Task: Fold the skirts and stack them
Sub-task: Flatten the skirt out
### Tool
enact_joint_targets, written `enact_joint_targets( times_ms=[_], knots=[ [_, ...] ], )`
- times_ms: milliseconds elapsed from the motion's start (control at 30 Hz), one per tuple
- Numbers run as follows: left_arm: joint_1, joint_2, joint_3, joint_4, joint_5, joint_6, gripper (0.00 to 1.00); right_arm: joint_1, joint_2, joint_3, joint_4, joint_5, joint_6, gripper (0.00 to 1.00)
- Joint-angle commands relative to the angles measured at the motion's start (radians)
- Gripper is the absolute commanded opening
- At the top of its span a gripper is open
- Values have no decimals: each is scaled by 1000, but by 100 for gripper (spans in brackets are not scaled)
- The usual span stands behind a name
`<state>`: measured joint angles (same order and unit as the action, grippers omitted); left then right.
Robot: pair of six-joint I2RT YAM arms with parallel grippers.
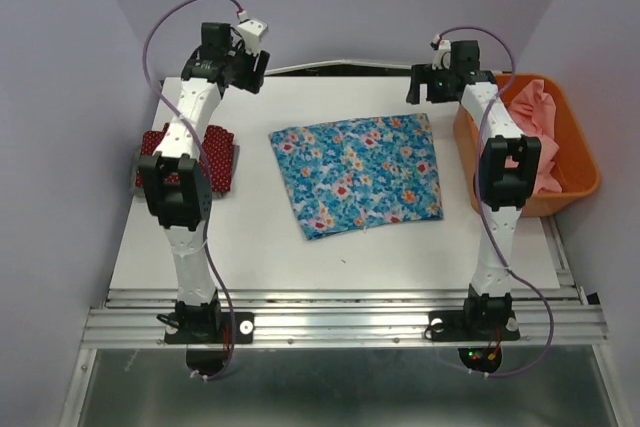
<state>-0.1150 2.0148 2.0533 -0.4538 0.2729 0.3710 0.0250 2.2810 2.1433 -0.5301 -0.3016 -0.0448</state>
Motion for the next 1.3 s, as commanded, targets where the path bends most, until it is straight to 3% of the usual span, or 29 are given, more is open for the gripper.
enact_joint_targets(
  times_ms=[0, 200, 300, 433, 600, 867, 1033, 1267],
  knots=[
    [40, -48, 72, -151, 1, -26, 73, -3, -198, -53, -103, 29, -98, 100],
    [6, -378, -484, -14, 144, 78, 73, -4, -477, -460, -159, -57, -208, 93],
    [-43, -474, -647, -14, 203, 118, 71, -4, -544, -609, -189, -73, -259, 87],
    [-172, -521, -774, 13, 175, 158, 68, -4, -554, -709, -222, -106, -329, 70],
    [-276, -438, -795, 44, 259, 50, 62, -4, -476, -723, -286, -117, -392, 54],
    [-359, -254, -788, 96, 296, -67, 59, 30, -451, -864, -202, 41, -501, 46],
    [-351, -108, -708, 57, 261, -101, 54, 85, -439, -959, -194, 125, -530, 42],
    [-267, 66, -546, -6, 118, -98, 50, 280, -469, -1077, -225, 24, -475, 42]
  ],
)
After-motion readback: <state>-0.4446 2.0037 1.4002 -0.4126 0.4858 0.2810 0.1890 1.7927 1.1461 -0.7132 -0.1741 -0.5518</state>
